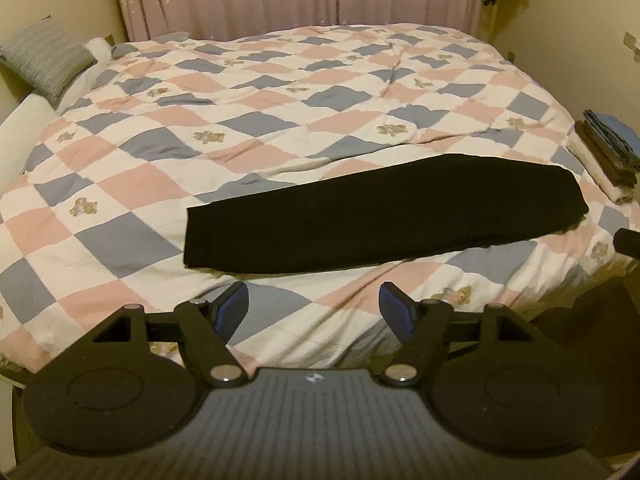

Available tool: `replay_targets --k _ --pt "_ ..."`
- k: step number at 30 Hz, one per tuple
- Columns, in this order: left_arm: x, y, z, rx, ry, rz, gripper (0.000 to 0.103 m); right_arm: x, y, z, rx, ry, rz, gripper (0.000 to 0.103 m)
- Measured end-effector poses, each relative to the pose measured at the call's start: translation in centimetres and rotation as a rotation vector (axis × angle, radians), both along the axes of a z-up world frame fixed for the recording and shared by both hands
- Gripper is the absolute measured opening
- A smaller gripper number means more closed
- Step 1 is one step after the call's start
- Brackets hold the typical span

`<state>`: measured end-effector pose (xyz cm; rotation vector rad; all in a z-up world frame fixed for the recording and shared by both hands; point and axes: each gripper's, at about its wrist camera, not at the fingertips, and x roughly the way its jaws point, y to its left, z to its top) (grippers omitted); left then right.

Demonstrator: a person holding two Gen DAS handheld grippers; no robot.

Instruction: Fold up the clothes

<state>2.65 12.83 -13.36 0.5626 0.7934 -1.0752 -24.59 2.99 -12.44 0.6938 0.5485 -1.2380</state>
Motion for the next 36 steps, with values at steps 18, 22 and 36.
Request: replay_targets --k 18,22,36 --pt "20.3 -0.7 -6.9 0.01 0.2 0.111 0.073 9.5 -3.4 -7.1 0.124 0.08 0.034 0.1" --pt "25.1 -3.0 -10.4 0.084 0.248 0.087 0.07 16.1 -3.9 -10.3 0.143 0.184 0.137 0.099" --pt "36.1 -12.8 -23.3 0.189 0.473 -0.052 0.068 32.1 -1.5 -19.0 0.264 0.428 0.48 0.097"
